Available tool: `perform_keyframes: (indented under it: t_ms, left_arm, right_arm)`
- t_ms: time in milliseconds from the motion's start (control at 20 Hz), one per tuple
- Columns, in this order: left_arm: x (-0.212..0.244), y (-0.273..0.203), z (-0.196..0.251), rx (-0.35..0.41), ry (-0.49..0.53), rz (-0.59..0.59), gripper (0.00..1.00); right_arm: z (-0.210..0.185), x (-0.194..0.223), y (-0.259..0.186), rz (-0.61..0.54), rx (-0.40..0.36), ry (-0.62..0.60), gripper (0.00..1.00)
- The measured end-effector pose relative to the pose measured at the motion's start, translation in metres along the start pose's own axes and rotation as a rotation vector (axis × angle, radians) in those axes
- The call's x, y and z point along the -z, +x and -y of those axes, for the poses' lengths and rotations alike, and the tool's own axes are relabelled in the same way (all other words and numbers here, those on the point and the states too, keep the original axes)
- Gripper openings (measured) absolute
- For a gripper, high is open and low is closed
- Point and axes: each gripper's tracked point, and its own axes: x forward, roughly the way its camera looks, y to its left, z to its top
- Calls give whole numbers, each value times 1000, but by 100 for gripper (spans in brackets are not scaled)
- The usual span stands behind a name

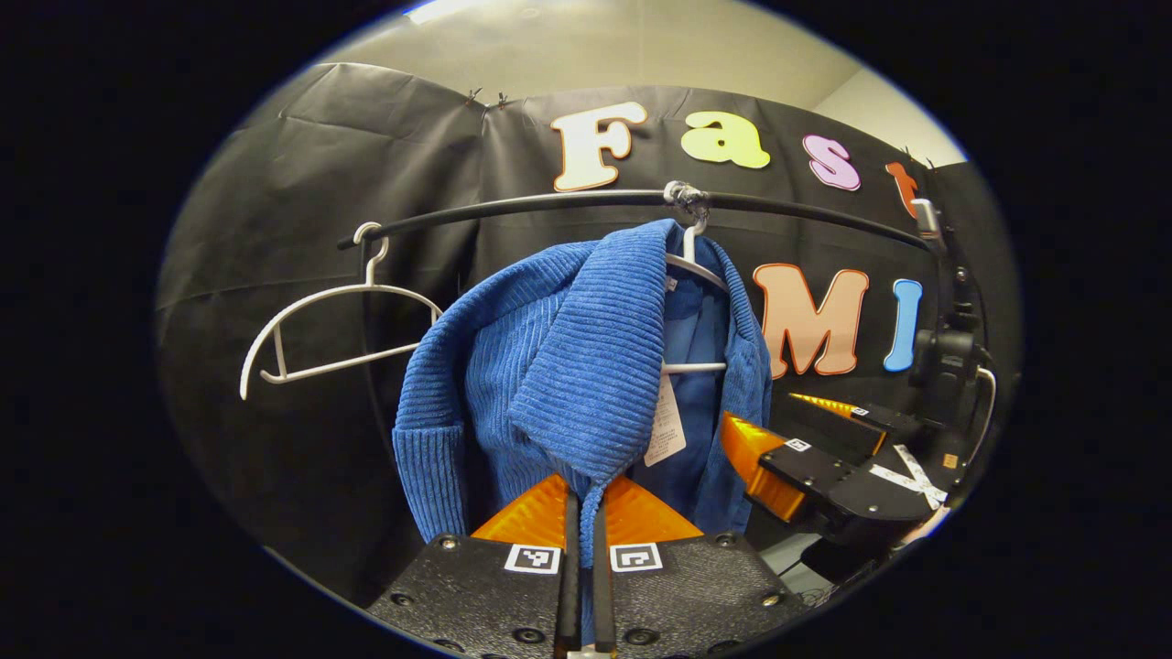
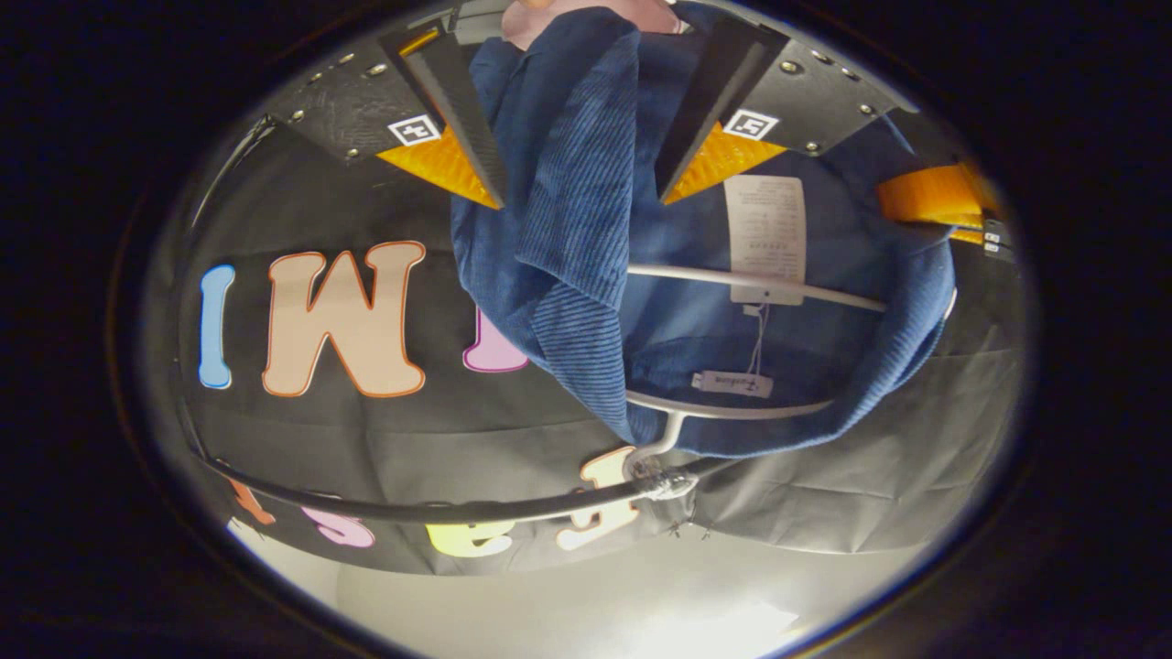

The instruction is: Grasp the clothes on the hanger with both hands and then place them into the laundry hamper below.

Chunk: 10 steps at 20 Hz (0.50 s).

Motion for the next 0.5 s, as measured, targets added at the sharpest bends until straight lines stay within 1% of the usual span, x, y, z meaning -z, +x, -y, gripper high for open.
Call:
perform_keyframes:
  t_ms: [50, 100, 150, 200, 250, 300, 500]
  left_arm:
    - [1, 1, 0, -1, -2, -2, 7]
    - [1, 1, -1, -2, -5, -4, 6]
    - [2, 2, -1, -4, -5, -7, 7]
    - [3, 3, -1, -8, -2, -9, 8]
    - [5, 4, -2, -12, 4, -13, 6]
    - [6, 4, -2, -15, 9, -15, 8]
    - [14, 9, 0, -13, 15, -31, 9]
  right_arm:
    - [4, 5, 7, -17, 17, -3, 99]
    - [6, 11, 13, -36, 24, -5, 96]
    - [7, 18, 17, -59, 29, -7, 94]
    - [10, 23, 19, -78, 35, -10, 94]
    - [13, 25, 21, -89, 39, -13, 94]
    - [15, 26, 21, -96, 44, -14, 93]
    - [20, 28, 20, -114, 55, -26, 47]
